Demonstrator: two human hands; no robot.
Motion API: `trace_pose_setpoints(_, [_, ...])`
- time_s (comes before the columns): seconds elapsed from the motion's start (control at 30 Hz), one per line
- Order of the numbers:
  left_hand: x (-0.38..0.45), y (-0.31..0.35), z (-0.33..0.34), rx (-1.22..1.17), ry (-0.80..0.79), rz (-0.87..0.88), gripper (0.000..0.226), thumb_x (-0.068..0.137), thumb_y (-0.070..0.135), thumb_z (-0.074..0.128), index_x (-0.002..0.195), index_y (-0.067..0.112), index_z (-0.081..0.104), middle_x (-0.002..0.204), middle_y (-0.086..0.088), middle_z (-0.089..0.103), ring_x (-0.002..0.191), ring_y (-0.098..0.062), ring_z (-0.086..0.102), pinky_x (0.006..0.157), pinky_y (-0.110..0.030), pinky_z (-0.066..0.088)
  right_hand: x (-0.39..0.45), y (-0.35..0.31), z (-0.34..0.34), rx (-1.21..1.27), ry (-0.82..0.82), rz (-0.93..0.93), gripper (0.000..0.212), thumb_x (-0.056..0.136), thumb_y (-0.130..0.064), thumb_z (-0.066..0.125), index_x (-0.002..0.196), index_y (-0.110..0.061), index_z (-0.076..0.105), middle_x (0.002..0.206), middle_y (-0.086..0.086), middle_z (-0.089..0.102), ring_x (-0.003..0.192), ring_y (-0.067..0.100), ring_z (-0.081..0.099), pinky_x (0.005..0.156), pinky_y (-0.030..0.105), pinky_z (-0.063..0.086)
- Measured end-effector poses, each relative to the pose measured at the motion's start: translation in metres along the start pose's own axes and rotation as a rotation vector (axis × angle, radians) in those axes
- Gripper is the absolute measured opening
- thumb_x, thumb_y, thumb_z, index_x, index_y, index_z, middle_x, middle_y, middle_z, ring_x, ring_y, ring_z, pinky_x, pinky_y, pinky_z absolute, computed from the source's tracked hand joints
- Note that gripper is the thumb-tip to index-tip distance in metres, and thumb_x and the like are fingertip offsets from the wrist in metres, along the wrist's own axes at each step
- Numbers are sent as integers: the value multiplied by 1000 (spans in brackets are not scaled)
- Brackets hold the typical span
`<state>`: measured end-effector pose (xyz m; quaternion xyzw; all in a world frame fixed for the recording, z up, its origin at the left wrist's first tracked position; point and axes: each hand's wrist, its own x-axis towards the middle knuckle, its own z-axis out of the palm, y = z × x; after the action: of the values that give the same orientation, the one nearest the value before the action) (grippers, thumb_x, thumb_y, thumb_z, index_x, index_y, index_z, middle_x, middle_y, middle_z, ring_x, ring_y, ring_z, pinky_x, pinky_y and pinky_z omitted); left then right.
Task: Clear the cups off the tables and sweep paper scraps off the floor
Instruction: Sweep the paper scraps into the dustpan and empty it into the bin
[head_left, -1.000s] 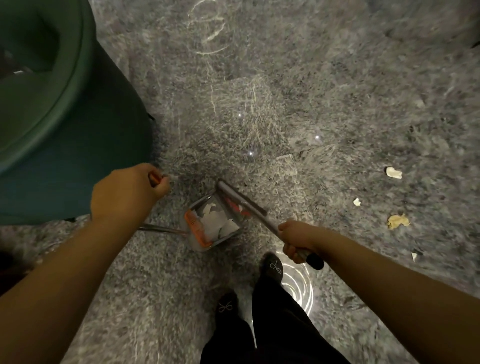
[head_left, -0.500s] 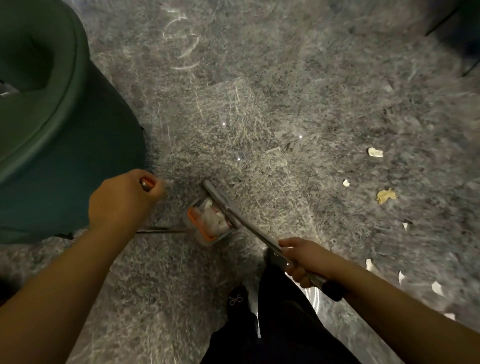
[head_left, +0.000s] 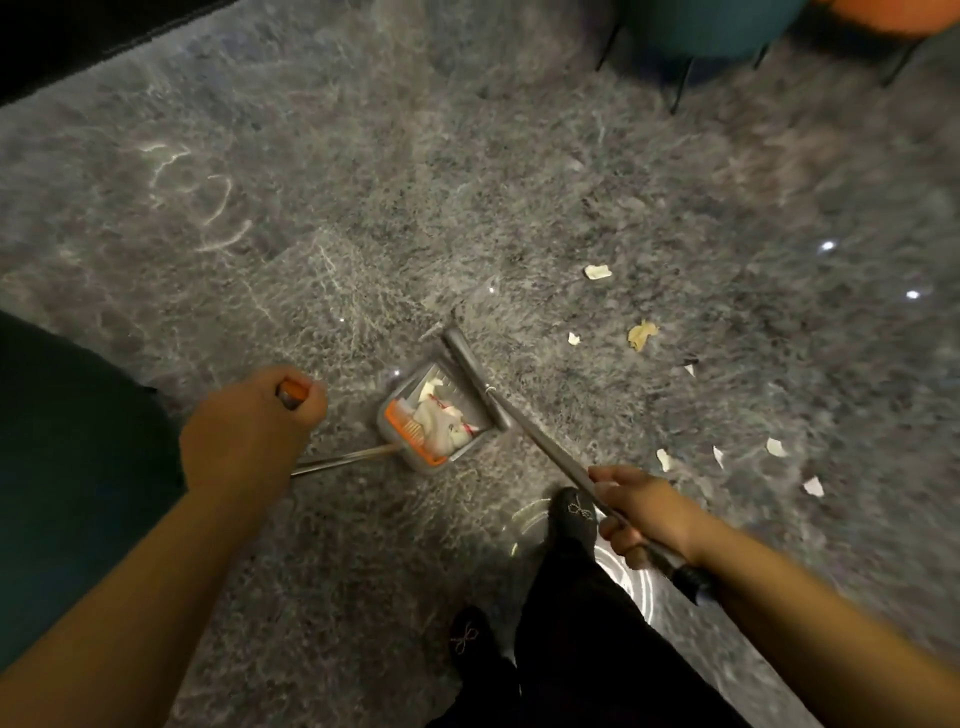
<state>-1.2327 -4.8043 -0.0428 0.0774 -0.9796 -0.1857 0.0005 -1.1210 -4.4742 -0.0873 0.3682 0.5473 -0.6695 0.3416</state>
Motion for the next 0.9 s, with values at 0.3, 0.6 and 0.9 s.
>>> trace_pose_setpoints(0.3, [33,151,53,-53,-161,163,25,92,46,55,87,23,63,70,-8,63,70,-34,59,70,-43,52,-3,-35,-122,196,126,-62,17,104,-11,31,97,-18,45,51,3,32,26,6,26,31,9,28])
trace_pose_setpoints(0.6, [103,297,123,107,-216,185,30,93,44,54,97,17,66,85,-17,65,81,-38,61,77,-43,51,37,-112,-275,285,212,-21,22,105,-14,29,92,-19,46,54,2,32,26,6,27,33,9,27])
trace_pose_setpoints(0.9, [186,390,169,244,-216,220,31,90,45,61,98,16,67,84,-15,64,81,-37,61,68,-36,44,114,-198,-385,214,274,-16,27,104,-7,25,84,-15,42,59,3,30,25,7,27,29,12,28])
